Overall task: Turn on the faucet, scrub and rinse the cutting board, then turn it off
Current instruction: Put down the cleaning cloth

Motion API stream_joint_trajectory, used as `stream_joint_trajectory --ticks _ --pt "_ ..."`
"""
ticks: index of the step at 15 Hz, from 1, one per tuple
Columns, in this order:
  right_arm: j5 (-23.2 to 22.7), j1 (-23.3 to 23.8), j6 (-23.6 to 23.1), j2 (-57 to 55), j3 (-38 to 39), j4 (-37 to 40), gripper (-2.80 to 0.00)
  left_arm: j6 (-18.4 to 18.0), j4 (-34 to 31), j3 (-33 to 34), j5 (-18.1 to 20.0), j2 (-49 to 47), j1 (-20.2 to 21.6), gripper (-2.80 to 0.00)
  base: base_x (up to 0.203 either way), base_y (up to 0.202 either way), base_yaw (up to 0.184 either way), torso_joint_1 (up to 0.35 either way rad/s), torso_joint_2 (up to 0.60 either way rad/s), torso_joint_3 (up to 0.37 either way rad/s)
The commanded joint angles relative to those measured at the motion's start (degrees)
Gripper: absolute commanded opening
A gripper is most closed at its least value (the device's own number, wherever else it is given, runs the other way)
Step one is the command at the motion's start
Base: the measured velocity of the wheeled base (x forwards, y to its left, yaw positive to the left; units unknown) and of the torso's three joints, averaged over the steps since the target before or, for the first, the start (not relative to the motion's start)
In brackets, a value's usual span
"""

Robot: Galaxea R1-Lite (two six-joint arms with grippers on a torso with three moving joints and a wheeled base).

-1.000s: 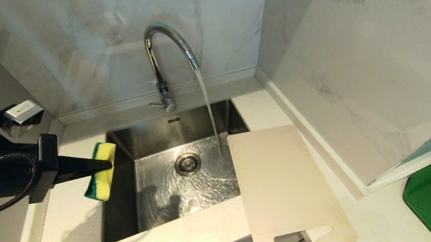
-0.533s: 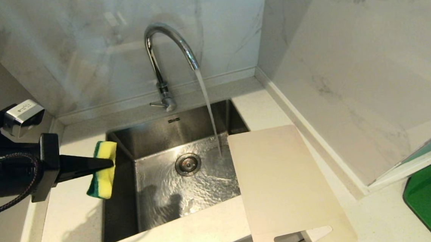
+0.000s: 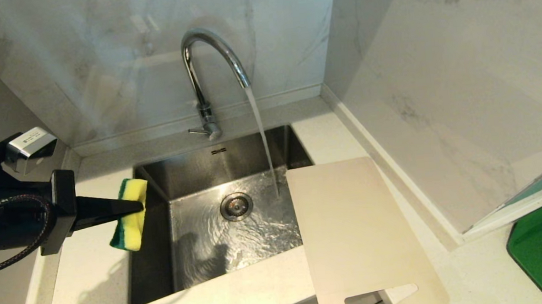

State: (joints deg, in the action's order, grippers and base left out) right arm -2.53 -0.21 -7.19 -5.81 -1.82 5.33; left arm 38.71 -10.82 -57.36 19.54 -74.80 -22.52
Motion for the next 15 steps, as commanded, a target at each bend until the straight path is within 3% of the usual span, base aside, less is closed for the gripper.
stream_joint_trajectory --ticks 1,6,9,12,15 --pt "-0.28 0.10 0.26 6.10 0.23 -1.21 -2.80 0.19 -0.08 -0.04 0.06 0.17 0.02 -2.80 0.000 0.000 0.000 0.000 0.00 0.000" --pt "0.95 0.12 0.42 5.81 1.90 -5.07 -2.80 0.15 0.53 -0.59 -0.16 -1.01 0.10 -2.80 0.000 0.000 0.000 0.000 0.00 0.000" --pt "1.00 0.12 0.47 5.81 1.90 -5.07 -2.80 -0.81 -2.29 -3.48 -0.32 -2.62 1.24 -2.80 0.000 0.000 0.000 0.000 0.00 0.000" --pt "1.20 0.12 1.67 5.81 1.90 -5.07 -2.80 -6.41 -9.78 -9.61 -2.12 -7.96 4.69 -2.80 0.000 0.000 0.000 0.000 0.00 0.000" --pt "1.39 0.12 2.30 5.81 1.90 -5.16 -2.80 -14.19 -16.84 -15.49 -7.08 -14.63 8.60 -2.80 0.000 0.000 0.000 0.000 0.00 0.000"
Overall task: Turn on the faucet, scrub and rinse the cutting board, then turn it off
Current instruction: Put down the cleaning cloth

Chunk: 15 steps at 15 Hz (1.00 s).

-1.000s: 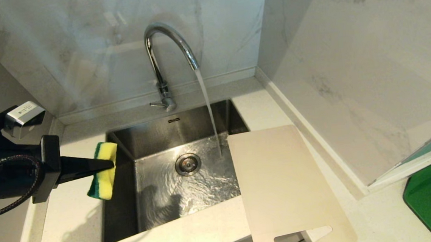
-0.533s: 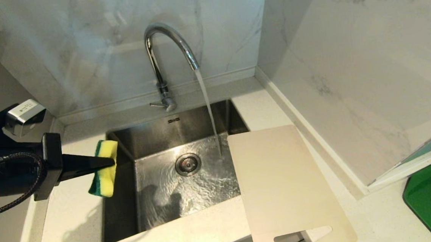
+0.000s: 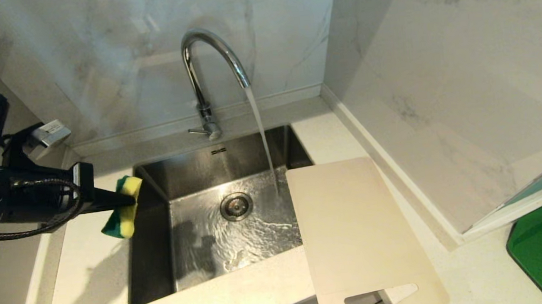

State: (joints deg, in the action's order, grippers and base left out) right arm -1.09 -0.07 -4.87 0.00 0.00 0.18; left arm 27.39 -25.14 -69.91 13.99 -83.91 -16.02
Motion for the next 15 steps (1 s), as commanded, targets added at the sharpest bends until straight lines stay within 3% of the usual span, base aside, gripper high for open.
stream_joint_trajectory --ticks 1,3,5,15 --pt "-0.05 -0.01 0.04 0.00 0.09 -0.01 -2.80 -5.16 -3.59 -3.96 -2.93 -7.61 3.29 -2.80 0.000 0.000 0.000 0.000 0.00 0.000" --pt "0.04 -0.01 0.13 0.00 0.09 -0.01 -2.80 -9.40 -4.28 -5.44 -5.85 -12.79 6.41 -2.80 0.000 0.000 0.000 0.000 0.00 0.000" --pt "0.04 -0.01 0.13 0.00 0.09 -0.01 -2.80 -10.90 -4.44 -7.18 -6.71 -17.08 9.38 -2.80 0.000 0.000 0.000 0.000 0.00 0.000" --pt "0.04 -0.01 0.21 0.00 0.09 -0.01 -2.80 -12.44 -4.60 -18.78 -7.38 -33.75 19.19 -2.80 0.000 0.000 0.000 0.000 0.00 0.000"
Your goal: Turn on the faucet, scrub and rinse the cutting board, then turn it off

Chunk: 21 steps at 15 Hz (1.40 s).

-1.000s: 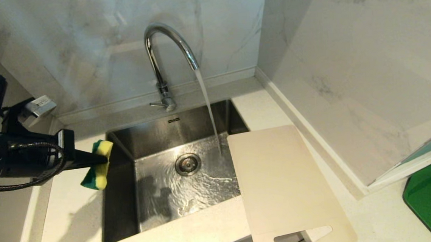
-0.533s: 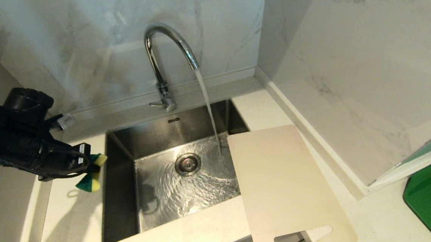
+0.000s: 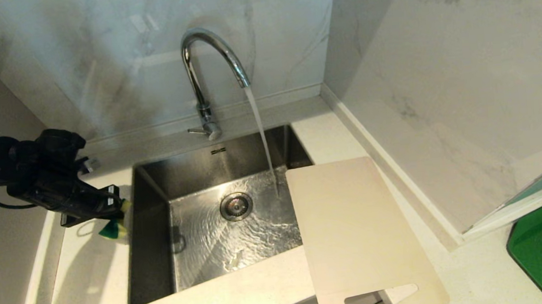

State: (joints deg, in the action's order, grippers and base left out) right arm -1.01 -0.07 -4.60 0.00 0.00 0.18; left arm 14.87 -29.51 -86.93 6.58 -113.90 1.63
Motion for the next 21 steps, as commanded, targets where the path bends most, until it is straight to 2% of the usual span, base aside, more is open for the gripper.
stream_joint_trajectory --ticks 1,4,11,12,19,21 --pt "-0.04 -0.01 -0.06 0.00 0.09 -0.01 -2.80 0.07 -0.23 -2.30 -0.05 -4.75 2.14 -2.80 0.000 0.000 0.000 0.000 0.00 0.000" --pt "-0.04 -0.01 -0.06 0.00 0.09 -0.01 -2.80 -0.62 -0.12 -3.71 -1.54 -7.47 3.47 -2.80 0.000 0.000 0.000 0.000 0.00 0.000" --pt "-0.04 -0.01 -0.06 0.00 0.02 -0.01 -2.80 -0.81 -0.19 -3.60 -1.57 -7.91 3.91 -2.80 0.000 0.000 0.000 0.000 0.00 0.000" --pt "-0.04 -0.01 -0.01 0.00 0.09 -0.01 -2.80 -0.75 -0.19 -3.62 -1.57 -7.76 3.91 0.00 0.000 0.000 0.000 0.000 0.00 0.000" --pt "-0.04 -0.01 0.03 0.00 0.09 -0.01 -2.80 -1.12 -0.36 -3.61 -1.49 -1.76 4.08 0.00 0.000 0.000 0.000 0.000 0.00 0.000" --pt "-0.04 -0.02 -0.06 0.00 0.06 -0.01 -2.80 -2.43 -0.41 -3.89 -1.58 1.75 4.08 0.00 0.000 0.000 0.000 0.000 0.00 0.000"
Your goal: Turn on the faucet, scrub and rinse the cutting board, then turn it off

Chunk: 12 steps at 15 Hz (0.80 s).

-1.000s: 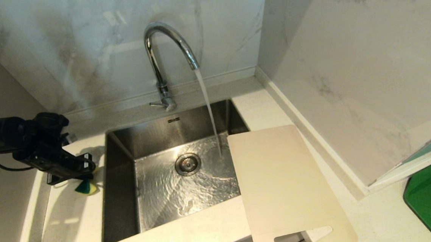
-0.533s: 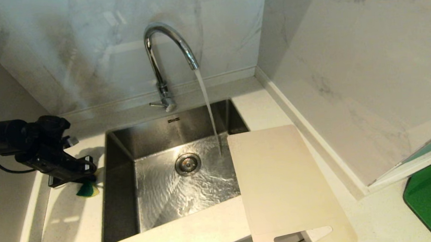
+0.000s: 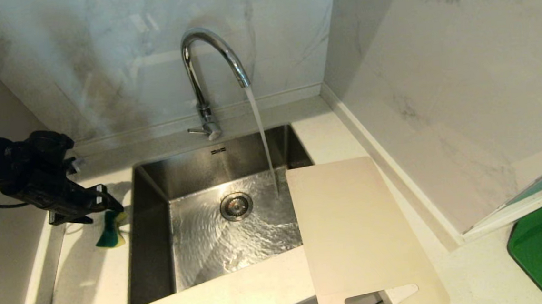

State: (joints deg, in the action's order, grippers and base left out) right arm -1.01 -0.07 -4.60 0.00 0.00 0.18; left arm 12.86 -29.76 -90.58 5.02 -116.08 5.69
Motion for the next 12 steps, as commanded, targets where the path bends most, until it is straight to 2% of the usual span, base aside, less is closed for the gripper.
stream_joint_trajectory --ticks 1,4,5,6,8,12 --pt "-0.04 -0.01 0.02 0.00 0.09 -0.01 -2.80 -1.06 -0.22 -0.73 -0.06 6.20 0.02 0.00 0.000 0.000 0.000 0.000 0.00 0.000" --pt "-0.04 -0.01 0.02 0.00 0.08 -0.01 -2.80 -1.65 -3.17 -6.29 -0.11 12.93 -0.06 0.00 0.000 0.000 0.000 0.000 0.00 0.000" --pt "-0.04 -0.01 -0.06 0.00 0.09 -0.01 -2.80 -1.73 -5.69 -9.52 -0.09 14.86 -0.06 -0.26 0.000 0.000 0.000 0.000 0.00 0.000" --pt "-0.04 -0.01 0.03 0.00 0.09 -0.01 -2.80 -1.88 -8.16 -12.71 -0.08 16.70 -0.07 -2.80 0.000 0.000 0.000 0.000 0.00 0.000" --pt "-0.04 -0.01 0.03 0.00 0.09 -0.01 -2.80 -2.98 -12.42 -18.61 -0.09 21.16 -0.07 -2.80 0.000 0.000 0.000 0.000 0.00 0.000" --pt "-0.04 -0.01 0.03 0.00 0.09 -0.01 -2.80 -5.99 -14.99 -20.25 -0.02 31.17 -0.07 -2.80 0.000 0.000 0.000 0.000 0.00 0.000"
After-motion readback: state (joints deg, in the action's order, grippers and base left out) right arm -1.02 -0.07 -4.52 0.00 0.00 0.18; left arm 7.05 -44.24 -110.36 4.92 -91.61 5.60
